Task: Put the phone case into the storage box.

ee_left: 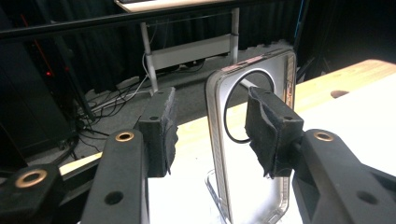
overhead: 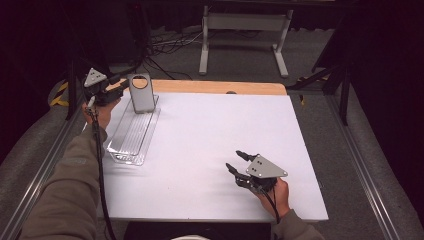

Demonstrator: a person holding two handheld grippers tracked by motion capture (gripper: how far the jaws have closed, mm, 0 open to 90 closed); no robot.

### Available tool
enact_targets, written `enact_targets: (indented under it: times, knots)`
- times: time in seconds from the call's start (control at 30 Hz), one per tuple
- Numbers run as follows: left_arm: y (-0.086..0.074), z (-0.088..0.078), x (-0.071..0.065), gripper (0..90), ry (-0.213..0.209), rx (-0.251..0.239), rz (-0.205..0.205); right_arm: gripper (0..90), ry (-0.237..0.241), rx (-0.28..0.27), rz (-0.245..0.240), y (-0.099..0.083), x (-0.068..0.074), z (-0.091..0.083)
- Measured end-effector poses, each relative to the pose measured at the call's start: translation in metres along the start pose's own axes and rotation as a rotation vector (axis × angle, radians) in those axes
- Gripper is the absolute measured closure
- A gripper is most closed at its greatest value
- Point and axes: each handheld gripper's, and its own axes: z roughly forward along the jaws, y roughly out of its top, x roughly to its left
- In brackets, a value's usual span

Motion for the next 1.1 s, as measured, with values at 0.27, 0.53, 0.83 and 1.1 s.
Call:
enact_targets:
  times: [0.27,0.53,0.83,1.1]
  knots:
    - [-0.005,-0.013,-0.001,42.3,0.001,0.016,0.001,48.0,0.006,-0.008,-0.004,0.001,0.000,-0.001]
    - [-0.002,-0.022,-0.009,32.9,-0.005,0.033,0.036,48.1,0.014,-0.011,-0.007,0.001,0.000,-0.001]
    - [0.001,-0.032,-0.017,24.9,-0.023,0.028,0.059,48.2,0.022,-0.017,-0.011,0.001,0.000,-0.002]
    - [0.003,-0.040,-0.022,20.3,-0.033,0.004,0.064,48.0,0.027,-0.018,-0.013,0.001,0.000,-0.002]
